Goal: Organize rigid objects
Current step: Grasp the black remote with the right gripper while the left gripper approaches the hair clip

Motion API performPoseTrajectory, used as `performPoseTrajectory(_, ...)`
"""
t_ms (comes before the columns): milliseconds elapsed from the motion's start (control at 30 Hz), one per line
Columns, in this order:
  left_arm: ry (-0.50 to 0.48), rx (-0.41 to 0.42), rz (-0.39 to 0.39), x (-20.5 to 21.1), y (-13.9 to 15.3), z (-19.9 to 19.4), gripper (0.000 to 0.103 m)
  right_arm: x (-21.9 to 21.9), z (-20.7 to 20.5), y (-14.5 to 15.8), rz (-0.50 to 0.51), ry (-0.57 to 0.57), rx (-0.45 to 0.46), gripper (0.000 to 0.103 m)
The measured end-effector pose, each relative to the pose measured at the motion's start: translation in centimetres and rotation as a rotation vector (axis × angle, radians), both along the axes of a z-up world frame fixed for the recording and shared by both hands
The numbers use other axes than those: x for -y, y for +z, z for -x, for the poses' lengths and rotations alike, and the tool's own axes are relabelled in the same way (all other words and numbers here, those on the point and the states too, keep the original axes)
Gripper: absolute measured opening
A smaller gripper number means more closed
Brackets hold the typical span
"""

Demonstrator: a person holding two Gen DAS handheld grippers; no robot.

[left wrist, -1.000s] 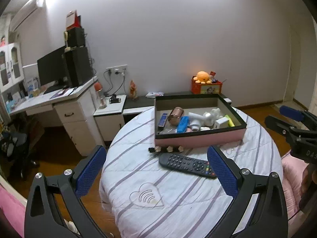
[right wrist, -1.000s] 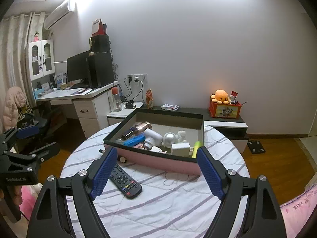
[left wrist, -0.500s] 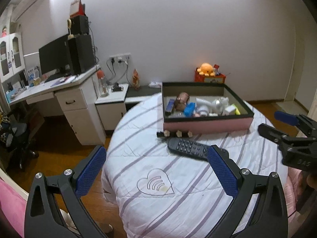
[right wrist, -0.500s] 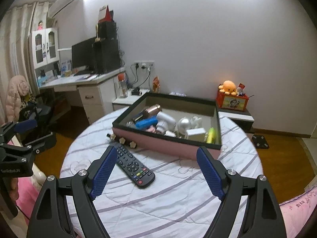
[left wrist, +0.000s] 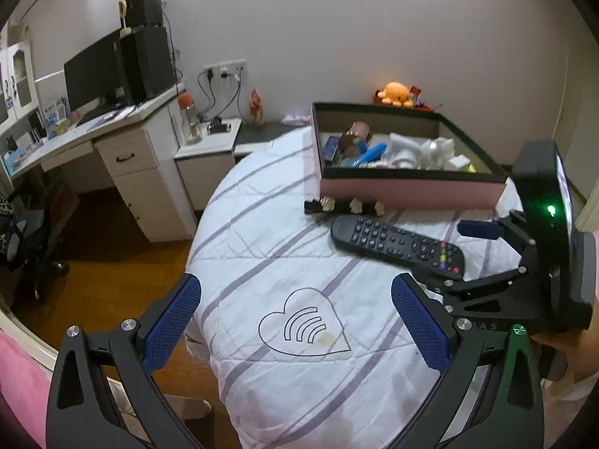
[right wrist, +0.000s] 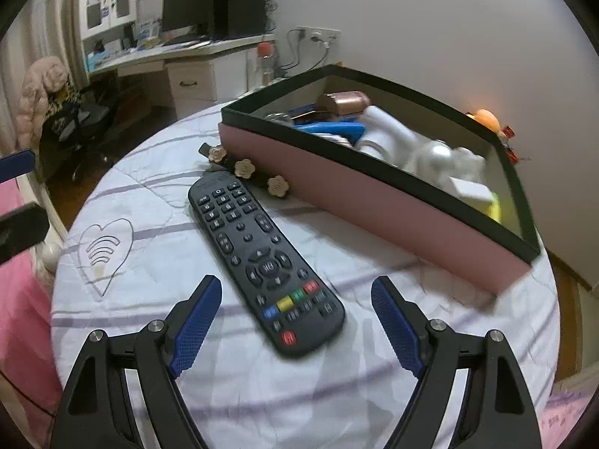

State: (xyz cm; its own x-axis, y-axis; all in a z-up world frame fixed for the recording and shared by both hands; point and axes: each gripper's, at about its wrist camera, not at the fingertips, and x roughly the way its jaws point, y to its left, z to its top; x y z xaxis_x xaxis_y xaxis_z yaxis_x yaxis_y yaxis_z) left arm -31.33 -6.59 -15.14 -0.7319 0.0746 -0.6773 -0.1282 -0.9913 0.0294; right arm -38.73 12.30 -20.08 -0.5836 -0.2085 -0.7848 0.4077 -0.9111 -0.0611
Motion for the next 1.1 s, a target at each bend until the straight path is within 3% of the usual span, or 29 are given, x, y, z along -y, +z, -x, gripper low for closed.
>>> performPoseTrajectory(267, -0.005, 0.053, 0.021, -0.1, -1.5, 1.0, 0.103, -0.4, 1.6, -0.9, 0.081, 0.059, 0.079, 0.082)
performPoseTrajectory(300, -0.006, 0.057, 0.022, -0.1, -1.6, 1.0, 0.103, -0.6, 1.5, -0.9, 0.087, 0.061, 0.078, 0.072)
performPoseTrajectory(367, -0.004, 0.063, 0.023, -0.1, -1.8, 1.1, 0.103, -0.5, 1.4, -0.6, 0.101, 0.068, 0.082, 0.064)
performPoseTrajectory(567, -0.001, 0.080, 0.028, -0.5, -2.1, 1.0, 0.103, -1.5, -0.9, -0.2, 0.122, 0.045, 0.099, 0.050)
performPoseTrajectory(900, -0.087, 0.087, 0.053, -3.8, -2.1, 0.4, 0.103, -8.8, -7.7, 0.0, 0.128, -0.182, 0.092, 0.049)
performPoseTrajectory(1100, -0.147, 0.083, 0.049, -5.7, -1.8, 0.0, 0.103, -9.7, -8.0, 0.3, 0.143, -0.174, 0.090, 0.050)
